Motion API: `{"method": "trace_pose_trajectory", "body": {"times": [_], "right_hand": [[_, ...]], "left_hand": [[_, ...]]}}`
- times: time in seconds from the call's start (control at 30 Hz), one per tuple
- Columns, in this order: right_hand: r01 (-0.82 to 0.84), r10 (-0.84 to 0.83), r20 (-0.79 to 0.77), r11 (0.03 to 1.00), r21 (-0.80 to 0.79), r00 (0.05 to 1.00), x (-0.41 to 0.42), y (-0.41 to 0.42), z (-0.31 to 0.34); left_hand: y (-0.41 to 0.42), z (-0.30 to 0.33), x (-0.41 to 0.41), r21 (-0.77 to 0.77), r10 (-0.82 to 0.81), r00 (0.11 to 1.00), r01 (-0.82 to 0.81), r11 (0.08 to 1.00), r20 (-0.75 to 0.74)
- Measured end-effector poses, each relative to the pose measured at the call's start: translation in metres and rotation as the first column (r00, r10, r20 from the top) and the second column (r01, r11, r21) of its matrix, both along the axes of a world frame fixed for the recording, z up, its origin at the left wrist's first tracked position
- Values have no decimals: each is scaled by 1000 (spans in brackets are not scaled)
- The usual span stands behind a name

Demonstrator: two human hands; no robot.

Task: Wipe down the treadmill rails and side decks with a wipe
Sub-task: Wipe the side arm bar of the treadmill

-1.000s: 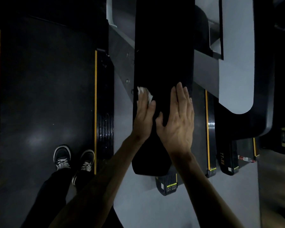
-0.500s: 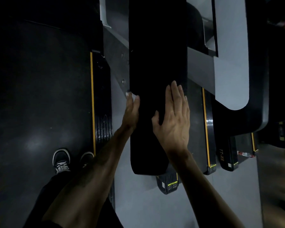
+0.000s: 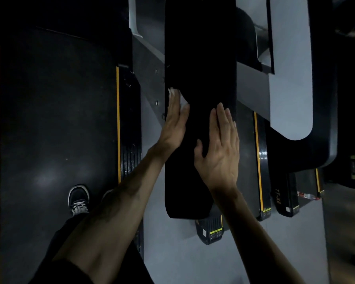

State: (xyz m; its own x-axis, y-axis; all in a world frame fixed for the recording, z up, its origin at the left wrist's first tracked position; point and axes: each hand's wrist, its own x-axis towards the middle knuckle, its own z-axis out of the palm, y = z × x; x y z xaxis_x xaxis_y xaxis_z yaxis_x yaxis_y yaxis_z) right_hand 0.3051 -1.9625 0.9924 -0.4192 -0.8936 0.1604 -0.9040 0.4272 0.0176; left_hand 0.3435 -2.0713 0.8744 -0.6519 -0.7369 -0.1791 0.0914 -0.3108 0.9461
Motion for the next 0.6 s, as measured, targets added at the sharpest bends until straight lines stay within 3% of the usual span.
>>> {"method": "trace_pose_trajectory", "body": {"times": [0.17, 0.27, 0.37, 0.5, 0.6], "right_hand": [[-13, 14, 47, 999, -31, 999, -1, 0, 1], [-24, 27, 69, 999, -47, 997, -2, 1, 1], [-48, 58, 113, 995, -86, 992, -4, 3, 1], [-62, 100, 206, 981, -182, 973, -5, 4, 2], [-77, 116, 229, 982, -173, 967, -8, 4, 2]], "left_hand": [[16, -17, 8, 146, -30, 1000, 29, 989, 7], [39, -13, 17, 133, -2, 1000, 5, 991, -25], [60, 7, 23, 19, 21, 999, -20, 1000, -48], [55, 38, 14, -256, 30, 988, -69, 964, -154], [21, 47, -3, -331, 18, 997, -42, 943, -76]]}}
